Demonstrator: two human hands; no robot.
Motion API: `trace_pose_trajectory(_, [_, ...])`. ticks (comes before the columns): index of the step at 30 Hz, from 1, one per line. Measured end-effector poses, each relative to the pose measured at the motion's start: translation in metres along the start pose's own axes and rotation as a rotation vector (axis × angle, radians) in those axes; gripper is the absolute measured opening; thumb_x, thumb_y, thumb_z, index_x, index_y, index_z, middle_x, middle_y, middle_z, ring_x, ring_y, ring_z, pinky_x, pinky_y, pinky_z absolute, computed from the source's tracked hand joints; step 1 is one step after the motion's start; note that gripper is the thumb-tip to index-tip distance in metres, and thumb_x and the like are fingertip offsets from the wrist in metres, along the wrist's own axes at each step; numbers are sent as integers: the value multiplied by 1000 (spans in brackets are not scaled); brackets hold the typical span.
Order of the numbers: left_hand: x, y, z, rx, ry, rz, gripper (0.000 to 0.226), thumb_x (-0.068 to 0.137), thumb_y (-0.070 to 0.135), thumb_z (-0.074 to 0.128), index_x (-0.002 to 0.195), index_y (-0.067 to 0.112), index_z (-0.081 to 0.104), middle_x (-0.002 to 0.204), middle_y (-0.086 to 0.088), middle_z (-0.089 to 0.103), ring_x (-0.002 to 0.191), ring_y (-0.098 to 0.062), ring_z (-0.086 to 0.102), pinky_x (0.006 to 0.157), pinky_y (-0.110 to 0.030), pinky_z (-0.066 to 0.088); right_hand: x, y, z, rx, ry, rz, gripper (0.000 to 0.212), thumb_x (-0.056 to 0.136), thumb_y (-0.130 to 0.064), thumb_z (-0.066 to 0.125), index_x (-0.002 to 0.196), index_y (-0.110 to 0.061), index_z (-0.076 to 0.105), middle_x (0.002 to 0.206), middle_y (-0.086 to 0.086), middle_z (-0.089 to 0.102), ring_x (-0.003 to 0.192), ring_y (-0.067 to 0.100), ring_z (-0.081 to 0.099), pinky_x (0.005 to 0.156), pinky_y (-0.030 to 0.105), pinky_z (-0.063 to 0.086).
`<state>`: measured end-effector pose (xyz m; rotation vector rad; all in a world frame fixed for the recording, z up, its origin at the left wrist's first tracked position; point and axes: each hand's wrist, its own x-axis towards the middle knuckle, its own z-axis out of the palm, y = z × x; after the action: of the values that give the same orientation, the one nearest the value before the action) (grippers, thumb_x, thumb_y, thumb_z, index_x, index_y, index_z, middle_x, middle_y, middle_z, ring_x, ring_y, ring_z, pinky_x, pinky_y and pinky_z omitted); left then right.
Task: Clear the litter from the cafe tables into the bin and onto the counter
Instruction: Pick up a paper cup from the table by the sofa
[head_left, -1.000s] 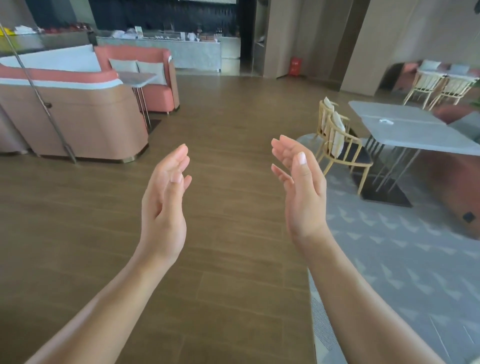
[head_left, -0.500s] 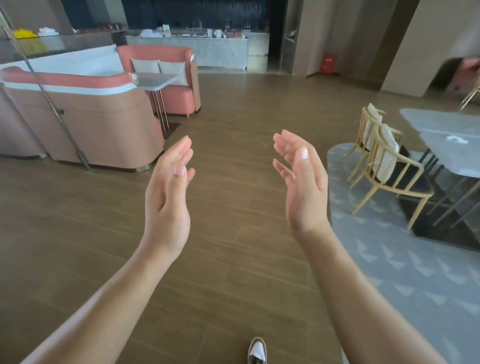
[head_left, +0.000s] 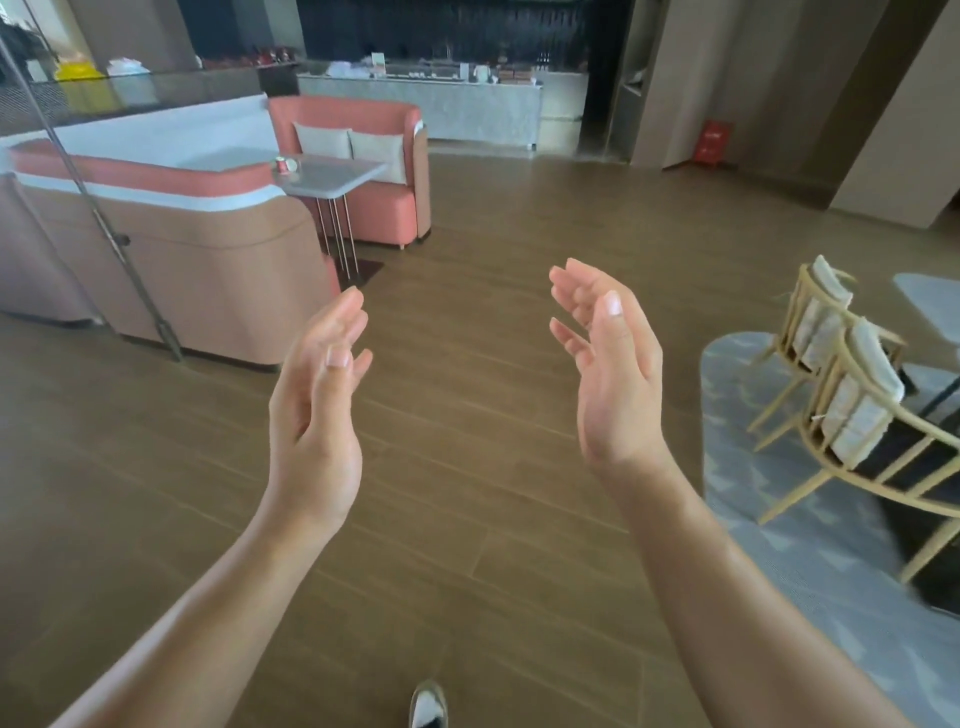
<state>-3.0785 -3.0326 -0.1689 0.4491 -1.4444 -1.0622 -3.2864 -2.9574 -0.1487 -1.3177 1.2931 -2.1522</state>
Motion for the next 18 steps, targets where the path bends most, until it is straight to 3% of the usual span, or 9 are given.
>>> trace_pose_trajectory(5, [92, -77, 7, 1, 12, 22, 36, 104, 47, 43, 135, 45, 62, 155, 9, 57, 147, -16, 50, 112, -33, 49, 88, 73, 16, -13, -38, -6, 36, 103, -54, 44, 125, -41, 70, 139, -6, 69, 136, 13, 60, 113, 46, 49])
trace_pose_trajectory(10, [204, -151, 14, -11, 29, 21, 39, 103, 46, 44, 138, 39, 59, 154, 7, 57, 147, -17, 51, 115, -42, 46, 196, 144, 43, -21, -38, -3, 38, 103, -54, 44, 127, -39, 69, 139, -6, 69, 137, 12, 59, 114, 46, 49])
trace_pose_trajectory(18, [365, -247, 30, -2, 5, -1, 40, 101, 48, 45, 138, 38, 58, 152, 11, 59, 146, -14, 51, 113, -32, 47, 352, 249, 76, -1, -35, -8, 36, 105, -53, 43, 127, -44, 70, 139, -7, 69, 137, 14, 59, 110, 44, 49])
